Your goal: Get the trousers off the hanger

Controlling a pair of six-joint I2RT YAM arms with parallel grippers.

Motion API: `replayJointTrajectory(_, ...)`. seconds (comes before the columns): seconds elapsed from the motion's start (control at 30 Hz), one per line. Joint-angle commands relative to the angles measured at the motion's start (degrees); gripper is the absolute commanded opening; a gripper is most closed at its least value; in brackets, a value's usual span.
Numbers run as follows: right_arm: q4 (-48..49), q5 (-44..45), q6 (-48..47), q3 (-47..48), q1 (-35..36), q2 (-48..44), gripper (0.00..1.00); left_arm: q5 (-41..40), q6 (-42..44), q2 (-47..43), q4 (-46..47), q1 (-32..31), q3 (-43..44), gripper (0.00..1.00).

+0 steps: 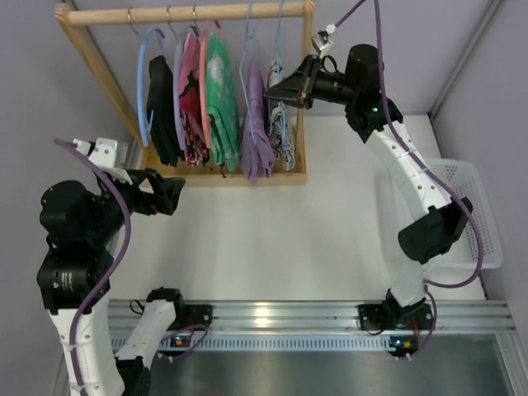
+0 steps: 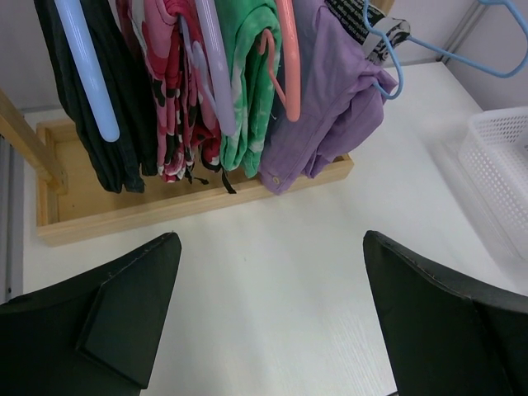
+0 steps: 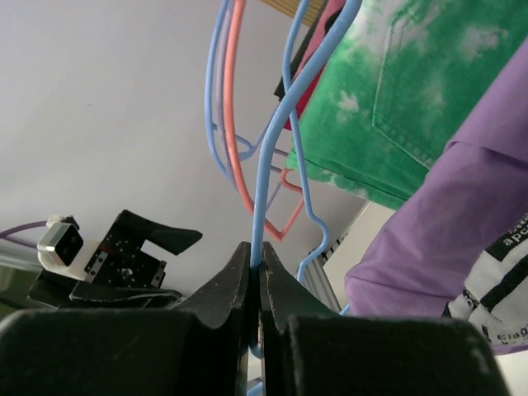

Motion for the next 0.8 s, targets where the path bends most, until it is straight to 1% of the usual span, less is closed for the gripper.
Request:
replayJointTrajectory(0.0, 13.37, -1.68, 1.20, 6.70, -1.23, -1.70, 0.00, 1.38, -1.25, -0.04, 5.31, -0.09, 1.27, 0.99)
replayJointTrajectory(0.17, 16.90, -1.95, 1.47, 9.34, -1.68, -3.11, 0.00, 1.73, -2.04, 0.49, 5.75, -0.01, 1.09, 0.99)
replayJointTrajectory(0.27, 16.28, -1.42, -0.11, 10.92, -1.76, -3.81, 0.00, 1.91, -2.48, 0.66, 6.36, -0.09, 1.18, 0.99)
replayJointTrajectory(0.43, 14.09, -1.33, -1.87, 10.05, -1.68, -6.10, 0.00, 2.34, -3.62, 1.62, 7.15, -0.09, 2.75, 0.99)
replayJointTrajectory(0.53, 13.30, -1.68, -2.92, 6.11, -1.68, -8.64, 0.00, 3.48, -4.67, 2.42, 7.42, -0.09, 4.51, 0.99)
replayJointTrajectory(0.67, 12.94, -2.21, -5.11, -1.88, -1.68, -13.82, 0.00, 4.54, -5.55, 5.31, 8.56, -0.01, 8.02, 0.99)
replayJointTrajectory(0.77, 12.59, -3.26, -6.35, -6.54, -1.68, -17.33, 0.00, 7.52, -6.61, 8.03, 8.74, -0.01, 11.54, 0.99)
